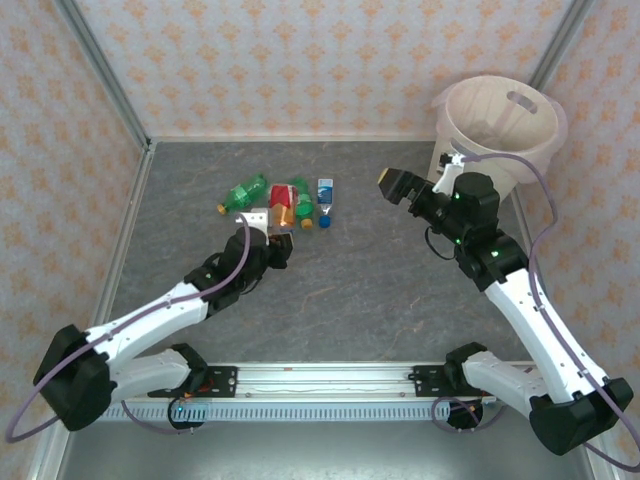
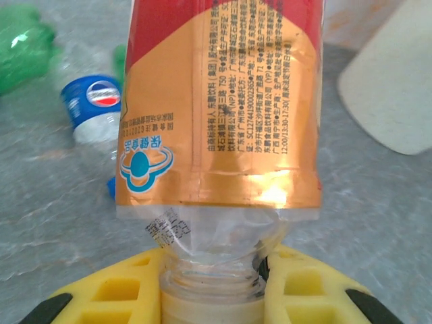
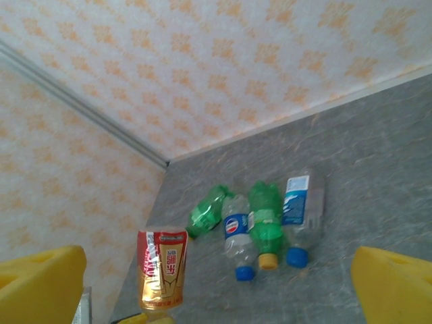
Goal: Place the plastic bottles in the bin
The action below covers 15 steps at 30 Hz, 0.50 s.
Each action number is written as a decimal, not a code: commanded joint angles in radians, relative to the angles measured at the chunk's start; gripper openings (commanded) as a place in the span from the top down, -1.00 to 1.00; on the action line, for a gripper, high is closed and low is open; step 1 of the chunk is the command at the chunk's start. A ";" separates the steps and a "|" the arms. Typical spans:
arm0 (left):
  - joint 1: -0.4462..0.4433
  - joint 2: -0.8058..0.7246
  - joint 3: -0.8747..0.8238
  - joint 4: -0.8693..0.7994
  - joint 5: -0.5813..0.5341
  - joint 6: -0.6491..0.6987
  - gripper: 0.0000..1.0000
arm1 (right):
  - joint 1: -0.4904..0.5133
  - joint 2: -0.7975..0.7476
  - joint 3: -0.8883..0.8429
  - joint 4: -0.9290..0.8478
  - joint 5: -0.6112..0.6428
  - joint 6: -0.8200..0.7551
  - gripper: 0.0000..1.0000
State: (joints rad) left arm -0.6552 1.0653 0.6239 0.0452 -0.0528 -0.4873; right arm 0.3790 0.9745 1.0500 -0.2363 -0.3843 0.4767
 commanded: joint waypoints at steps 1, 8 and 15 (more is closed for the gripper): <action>-0.054 -0.062 -0.028 0.083 -0.015 0.098 0.52 | 0.004 -0.003 -0.021 0.067 -0.145 0.033 -0.90; -0.194 -0.111 -0.039 0.131 -0.046 0.171 0.53 | 0.093 0.028 -0.036 0.088 -0.187 0.053 -0.81; -0.291 -0.105 -0.034 0.177 -0.063 0.210 0.53 | 0.247 0.139 0.026 0.048 -0.144 0.007 -0.80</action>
State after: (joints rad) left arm -0.9268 0.9680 0.5854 0.1669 -0.0868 -0.3229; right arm 0.5900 1.0794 1.0290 -0.1875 -0.5350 0.5091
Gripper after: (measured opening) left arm 0.285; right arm 0.902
